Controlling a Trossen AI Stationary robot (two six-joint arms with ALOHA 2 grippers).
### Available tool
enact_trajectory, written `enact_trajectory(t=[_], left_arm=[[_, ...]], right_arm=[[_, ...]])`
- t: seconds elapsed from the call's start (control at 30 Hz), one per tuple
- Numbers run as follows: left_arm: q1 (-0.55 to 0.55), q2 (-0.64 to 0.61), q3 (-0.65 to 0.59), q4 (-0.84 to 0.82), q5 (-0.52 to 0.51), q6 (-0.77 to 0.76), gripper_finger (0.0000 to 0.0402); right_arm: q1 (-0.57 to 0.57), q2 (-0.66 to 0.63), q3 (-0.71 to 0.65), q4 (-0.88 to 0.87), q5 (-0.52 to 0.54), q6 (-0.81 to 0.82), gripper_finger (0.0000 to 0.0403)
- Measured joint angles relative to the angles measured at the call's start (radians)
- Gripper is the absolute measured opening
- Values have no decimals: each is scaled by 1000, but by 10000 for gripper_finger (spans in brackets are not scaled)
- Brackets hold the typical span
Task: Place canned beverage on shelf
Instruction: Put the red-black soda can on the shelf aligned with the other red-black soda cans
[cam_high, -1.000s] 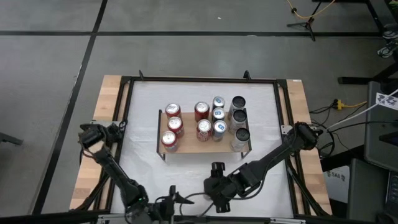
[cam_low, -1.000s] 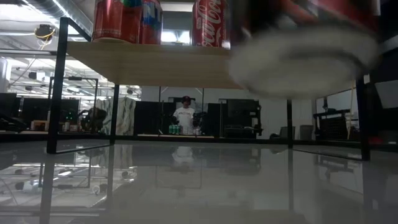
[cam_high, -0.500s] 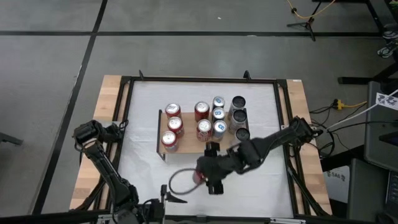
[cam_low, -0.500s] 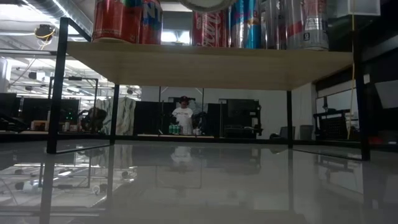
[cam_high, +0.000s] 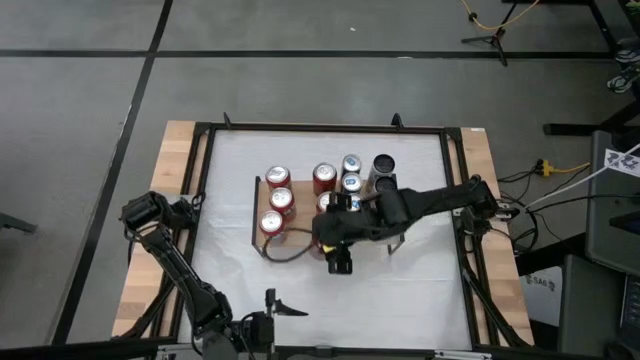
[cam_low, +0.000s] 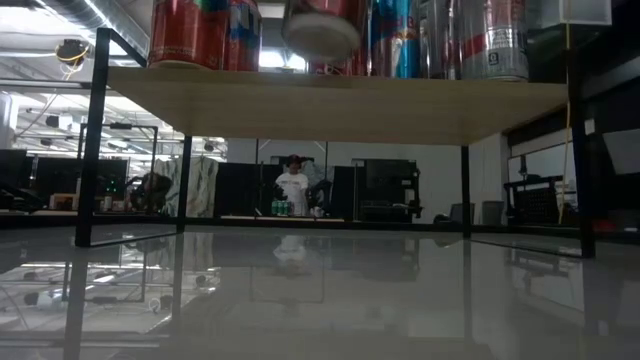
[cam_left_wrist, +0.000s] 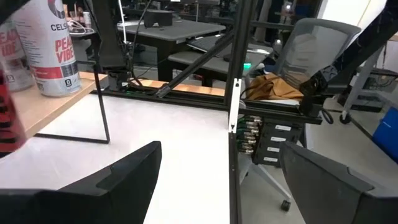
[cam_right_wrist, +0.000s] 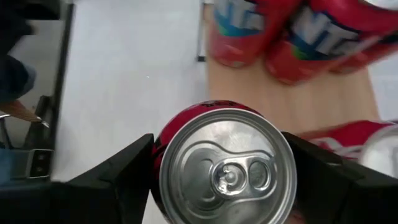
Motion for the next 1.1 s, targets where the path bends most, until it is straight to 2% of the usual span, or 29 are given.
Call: enact_trajectory(t=[0.27,0.53,1.1], left_arm=[[4,0,0,-1,0,0,320],[3,1,0,-1,1,0,320],[3,1,0,-1,1,0,320]], right_arm=[[-47,0,0,-19,0,-44,298],[-46,0,-5,-18,4,-101,298],[-45,8,-10,-39,54,-109,298]])
